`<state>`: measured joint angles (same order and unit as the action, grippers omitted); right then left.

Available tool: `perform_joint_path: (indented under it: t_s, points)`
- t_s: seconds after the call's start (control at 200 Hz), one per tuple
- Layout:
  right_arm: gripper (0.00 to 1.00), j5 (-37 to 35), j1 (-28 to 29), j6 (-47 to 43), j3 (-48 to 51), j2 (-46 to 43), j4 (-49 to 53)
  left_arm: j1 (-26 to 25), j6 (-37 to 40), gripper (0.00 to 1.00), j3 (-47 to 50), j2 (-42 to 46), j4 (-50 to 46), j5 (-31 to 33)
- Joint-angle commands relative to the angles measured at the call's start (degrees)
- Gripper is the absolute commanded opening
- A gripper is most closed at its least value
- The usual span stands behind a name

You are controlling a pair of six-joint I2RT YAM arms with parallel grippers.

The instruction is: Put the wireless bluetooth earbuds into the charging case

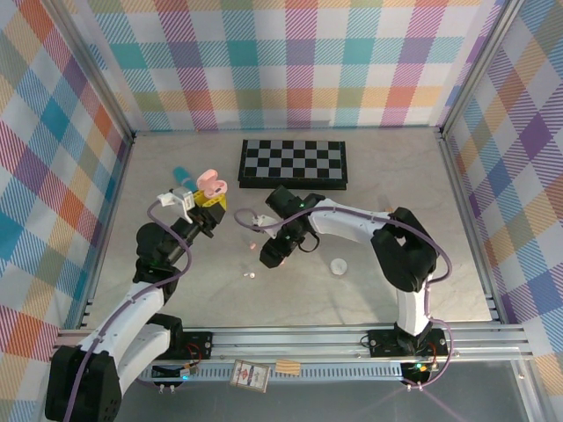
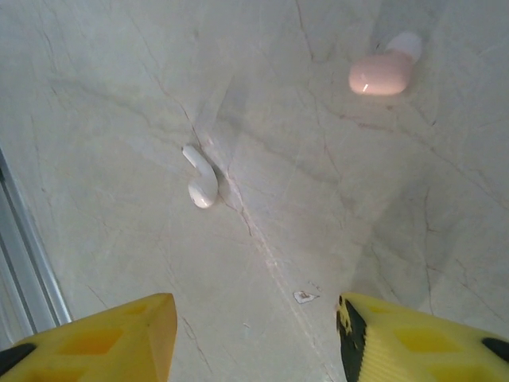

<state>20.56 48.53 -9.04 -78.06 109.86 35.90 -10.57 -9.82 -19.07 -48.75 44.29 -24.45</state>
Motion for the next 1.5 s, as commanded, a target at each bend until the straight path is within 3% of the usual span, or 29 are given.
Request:
perform_joint_path:
  t_s: [0.0,0.33,0.675,1.11,1.315,1.495]
  points:
    - [0.55,0.3,0.6,-4.3,-1.5,1.9,2.2,0.9,0.1,0.32,-2.4,2.0,-1.8,0.1]
    - [0.52,-4.0,0.6,-5.8,-1.3,4.6,0.5,0.9,0.8,0.32,-2.8,2.5,-2.9,-0.3]
    - [0.44,-6.9,0.6,-6.4,-1.0,6.3,0.7,0.9,0.7,0.32,-2.8,2.3,-2.5,-0.6]
    - [0.22,-9.0,0.6,-5.0,-0.9,5.6,1.0,0.9,1.1,0.32,-2.8,2.2,-2.4,-0.8]
    - [0.20,-10.0,0.4,-1.8,-0.4,4.0,0.1,0.8,1.3,0.32,-2.8,1.8,-2.4,-1.4]
    - [0.24,-10.6,-2.0,3.9,0.4,3.2,-0.5,0.9,1.7,0.32,-3.0,1.6,-2.5,-2.1]
